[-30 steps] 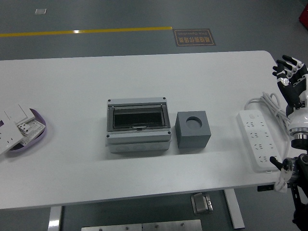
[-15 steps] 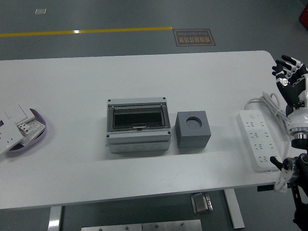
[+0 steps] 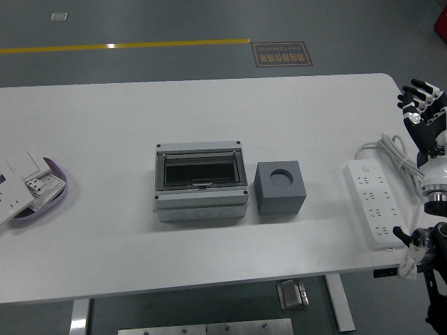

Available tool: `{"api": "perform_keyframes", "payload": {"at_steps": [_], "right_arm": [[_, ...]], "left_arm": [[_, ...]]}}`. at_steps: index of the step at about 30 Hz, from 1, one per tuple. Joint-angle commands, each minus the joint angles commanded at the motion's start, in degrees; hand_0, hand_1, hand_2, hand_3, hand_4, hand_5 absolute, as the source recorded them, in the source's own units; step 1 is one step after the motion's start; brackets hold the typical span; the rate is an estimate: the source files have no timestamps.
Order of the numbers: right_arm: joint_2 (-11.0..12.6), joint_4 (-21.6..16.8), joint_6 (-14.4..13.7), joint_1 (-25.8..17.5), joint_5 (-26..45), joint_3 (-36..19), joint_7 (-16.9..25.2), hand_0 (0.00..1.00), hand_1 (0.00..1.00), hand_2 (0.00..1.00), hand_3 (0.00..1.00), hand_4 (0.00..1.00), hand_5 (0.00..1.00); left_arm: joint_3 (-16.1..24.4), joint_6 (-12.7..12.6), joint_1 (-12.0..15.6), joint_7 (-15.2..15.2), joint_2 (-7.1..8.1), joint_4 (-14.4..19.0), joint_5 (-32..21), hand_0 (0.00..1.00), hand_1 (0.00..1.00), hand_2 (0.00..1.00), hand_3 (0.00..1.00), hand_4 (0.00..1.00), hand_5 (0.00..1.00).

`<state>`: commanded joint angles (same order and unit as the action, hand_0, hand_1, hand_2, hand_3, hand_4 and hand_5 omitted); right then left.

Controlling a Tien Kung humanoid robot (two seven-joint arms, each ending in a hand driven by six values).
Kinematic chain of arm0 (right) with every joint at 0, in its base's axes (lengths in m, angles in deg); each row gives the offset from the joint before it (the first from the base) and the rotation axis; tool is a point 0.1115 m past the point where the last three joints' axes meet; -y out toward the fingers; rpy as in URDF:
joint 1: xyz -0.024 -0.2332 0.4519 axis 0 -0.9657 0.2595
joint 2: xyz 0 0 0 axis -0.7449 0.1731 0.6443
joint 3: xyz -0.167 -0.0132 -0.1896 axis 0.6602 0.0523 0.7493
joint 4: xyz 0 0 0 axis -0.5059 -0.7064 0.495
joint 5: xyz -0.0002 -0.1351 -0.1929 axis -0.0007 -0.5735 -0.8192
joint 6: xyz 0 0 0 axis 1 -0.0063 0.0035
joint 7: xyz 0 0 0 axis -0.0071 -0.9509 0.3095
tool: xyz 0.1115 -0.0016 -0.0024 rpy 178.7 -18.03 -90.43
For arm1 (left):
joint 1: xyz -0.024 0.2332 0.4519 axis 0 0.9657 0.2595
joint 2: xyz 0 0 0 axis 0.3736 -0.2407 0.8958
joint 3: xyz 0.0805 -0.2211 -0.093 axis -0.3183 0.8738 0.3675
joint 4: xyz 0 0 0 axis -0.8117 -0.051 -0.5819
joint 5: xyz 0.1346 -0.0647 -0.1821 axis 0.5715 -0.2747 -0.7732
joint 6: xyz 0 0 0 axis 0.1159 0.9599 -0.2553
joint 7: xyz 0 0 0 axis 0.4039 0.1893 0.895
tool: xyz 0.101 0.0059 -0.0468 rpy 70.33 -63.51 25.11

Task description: Pick up the cylinder from the cube,place it in the box,flap close box

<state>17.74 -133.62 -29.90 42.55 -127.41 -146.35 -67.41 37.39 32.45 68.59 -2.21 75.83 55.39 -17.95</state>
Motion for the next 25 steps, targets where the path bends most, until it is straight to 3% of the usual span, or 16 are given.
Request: {"api": "perform_keyframes", "payload": {"at_steps": [25], "right_arm": [[1.5, -0.4, 1.0, -2.2, 0.7, -1.0, 0.7, 0.655, 0.625, 0.649, 0.674, 0.624, 0.292]], "left_arm": [[-1.3, -0.4, 0.2, 0.0, -0.1, 0.0, -1.8, 0.603, 0.586, 0.564, 0.605, 0.67, 0.281]]}}
